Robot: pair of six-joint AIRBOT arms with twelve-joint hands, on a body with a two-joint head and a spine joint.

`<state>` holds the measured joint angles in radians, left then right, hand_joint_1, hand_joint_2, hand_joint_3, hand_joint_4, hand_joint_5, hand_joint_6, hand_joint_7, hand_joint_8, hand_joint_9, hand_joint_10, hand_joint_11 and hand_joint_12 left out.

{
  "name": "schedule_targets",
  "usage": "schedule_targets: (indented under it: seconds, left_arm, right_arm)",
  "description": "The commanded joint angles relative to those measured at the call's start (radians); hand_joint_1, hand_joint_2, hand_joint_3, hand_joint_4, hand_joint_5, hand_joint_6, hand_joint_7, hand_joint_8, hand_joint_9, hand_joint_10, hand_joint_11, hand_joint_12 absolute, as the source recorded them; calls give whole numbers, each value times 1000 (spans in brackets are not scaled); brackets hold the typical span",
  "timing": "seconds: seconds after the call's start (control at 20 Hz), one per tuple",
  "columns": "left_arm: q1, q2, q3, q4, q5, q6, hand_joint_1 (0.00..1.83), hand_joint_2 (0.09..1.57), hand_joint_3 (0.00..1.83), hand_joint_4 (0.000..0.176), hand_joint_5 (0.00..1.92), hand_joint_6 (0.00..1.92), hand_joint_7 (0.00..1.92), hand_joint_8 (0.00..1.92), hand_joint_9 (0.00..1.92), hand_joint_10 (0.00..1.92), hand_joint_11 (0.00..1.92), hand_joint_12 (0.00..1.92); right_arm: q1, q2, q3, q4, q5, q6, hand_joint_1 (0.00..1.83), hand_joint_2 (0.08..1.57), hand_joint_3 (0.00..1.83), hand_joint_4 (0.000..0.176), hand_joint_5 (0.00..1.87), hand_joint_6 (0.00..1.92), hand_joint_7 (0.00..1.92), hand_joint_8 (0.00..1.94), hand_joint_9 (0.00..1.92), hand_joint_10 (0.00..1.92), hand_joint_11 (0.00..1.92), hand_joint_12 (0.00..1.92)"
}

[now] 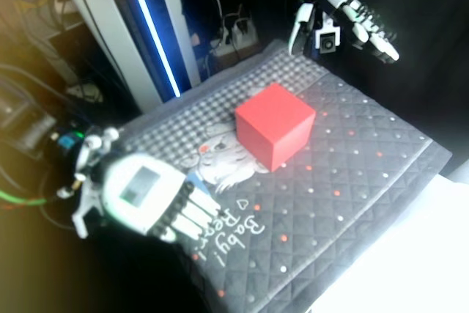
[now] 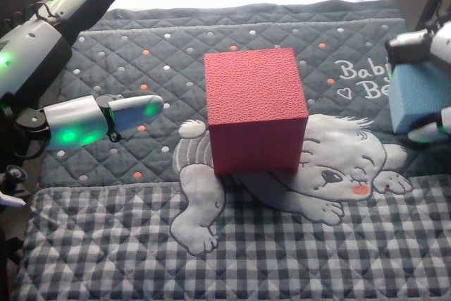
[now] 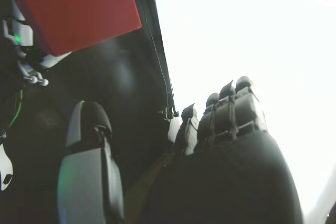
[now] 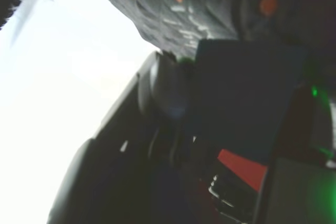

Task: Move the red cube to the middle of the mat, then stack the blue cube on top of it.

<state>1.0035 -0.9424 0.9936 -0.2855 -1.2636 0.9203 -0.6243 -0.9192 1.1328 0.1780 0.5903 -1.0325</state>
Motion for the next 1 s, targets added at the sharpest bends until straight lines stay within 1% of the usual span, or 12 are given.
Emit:
schedule_targets:
  seconds: [0.0,0.2,0.4,0.45,0.5,0.55,0.6,0.65,0.8,0.85,0.9,0.95]
  left_arm:
    - [-1,9,-3,3,-133,-4,628,994,1,172,0,0,0,0,0,0,0,0]
    - [3,10,-3,-6,-140,-4,715,1016,8,176,0,0,0,0,0,0,0,0]
    - [5,10,1,-15,-143,-4,714,1028,11,161,0,0,0,0,0,0,0,0]
    - [6,9,3,-18,-144,-4,736,1028,8,161,0,0,0,0,0,0,0,0]
    - [7,9,5,-21,-144,-4,736,1028,8,161,0,0,0,0,0,0,0,0]
    - [10,8,6,-26,-150,-3,748,1035,10,152,0,0,0,0,0,0,0,0]
    - [12,8,7,-30,-153,-3,747,1034,9,160,0,0,0,0,0,0,0,0]
    - [15,6,7,-35,-159,-3,728,1029,6,159,0,0,0,0,0,0,0,0]
    - [32,4,6,-57,-176,-3,720,1037,8,149,0,0,0,0,0,0,0,0]
    - [41,5,6,-69,-186,-3,641,1023,0,172,0,0,0,0,0,0,0,0]
    - [48,5,5,-79,-195,-4,646,1020,0,175,0,0,0,0,0,0,0,0]
    - [50,5,5,-83,-198,-4,642,1022,0,167,0,0,0,0,0,0,0,0]
  right_arm:
    - [18,17,0,-26,144,31,1589,1163,37,0,1390,1921,1426,1941,1477,1921,1539,1921]
    - [109,55,-42,-132,199,89,1572,921,656,0,1242,1921,1417,1941,1516,1921,1548,1921]
    - [224,56,-46,-282,203,200,1606,883,698,0,935,1921,1435,1941,1549,1921,1610,1921]
    - [250,56,-55,-315,205,202,1517,851,857,0,137,879,1331,1941,1487,1921,1548,1921]
    - [265,56,-63,-335,210,202,1517,851,857,0,137,879,1331,1941,1487,1921,1548,1921]
    - [283,56,-71,-360,221,204,1118,945,905,0,508,1879,1353,1941,1516,1921,1600,1921]
    - [295,55,-74,-371,229,206,1491,830,897,0,101,1788,1352,1941,1512,1921,1597,1921]
    - [310,45,-76,-395,239,221,1088,944,919,0,493,1894,1391,1941,1510,1921,1592,1921]
    - [350,-9,-63,-483,244,292,1016,1041,720,0,576,1799,1409,1941,1530,1921,1618,1921]
    - [350,-32,-55,-489,246,304,979,1113,653,0,517,1861,1408,1941,1521,1921,1589,1921]
    - [349,-63,-44,-497,249,314,999,1169,496,0,517,1785,1407,1941,1520,1921,1575,1921]
    - [344,-77,-38,-498,249,322,1414,1049,507,0,211,1313,1340,1941,1468,1921,1512,1921]
